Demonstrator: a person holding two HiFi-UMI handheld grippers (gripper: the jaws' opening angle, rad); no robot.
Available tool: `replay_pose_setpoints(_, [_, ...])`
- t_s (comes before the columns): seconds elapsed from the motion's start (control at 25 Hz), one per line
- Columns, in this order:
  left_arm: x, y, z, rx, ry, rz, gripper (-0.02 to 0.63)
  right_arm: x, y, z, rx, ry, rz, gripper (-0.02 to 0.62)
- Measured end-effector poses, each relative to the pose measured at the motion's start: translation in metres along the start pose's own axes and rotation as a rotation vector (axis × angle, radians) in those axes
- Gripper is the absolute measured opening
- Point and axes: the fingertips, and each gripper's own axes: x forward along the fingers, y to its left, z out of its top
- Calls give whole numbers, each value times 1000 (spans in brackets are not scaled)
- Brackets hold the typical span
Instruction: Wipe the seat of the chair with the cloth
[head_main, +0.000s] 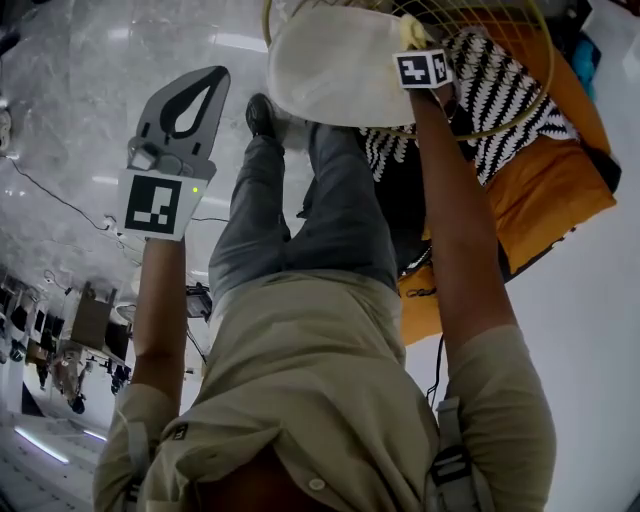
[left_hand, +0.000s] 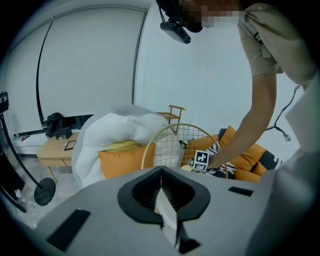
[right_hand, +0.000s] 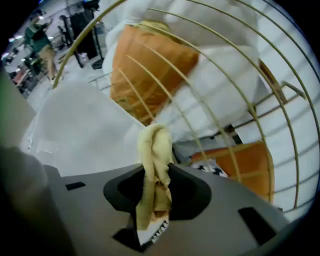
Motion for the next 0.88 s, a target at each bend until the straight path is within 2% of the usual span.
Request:
replay_pose_setpoints(0.08, [0,0,-4,-2,8,-3,17,-4,-41,-29,81,39,-60,124])
replay_pose_setpoints(0.16, [1,-1,-7,-6,14,-7,17,-11,-56,-43,111,40,-69,124])
replay_pose_setpoints(0.36, [-1,1,-3,-5,14,1,17,-13,-52,-52,108,45,-45,123])
replay_pose_setpoints(0.48, [-1,5,-3,0,1,7,17,-8,-34,-46,135,46,-30,123])
replay_pose_setpoints(0.56, [-1,7,-7,-8,4,9,17,-4,-2,-28,177,18,24,123])
replay_pose_setpoints(0.68, [-1,7,-12,-26,12,10,17,-8,91,30,191,-91,212,123])
replay_pose_setpoints(0.88, [1,8,-14,-31,16,9,17,-63,237,110,-43,-210,385,123])
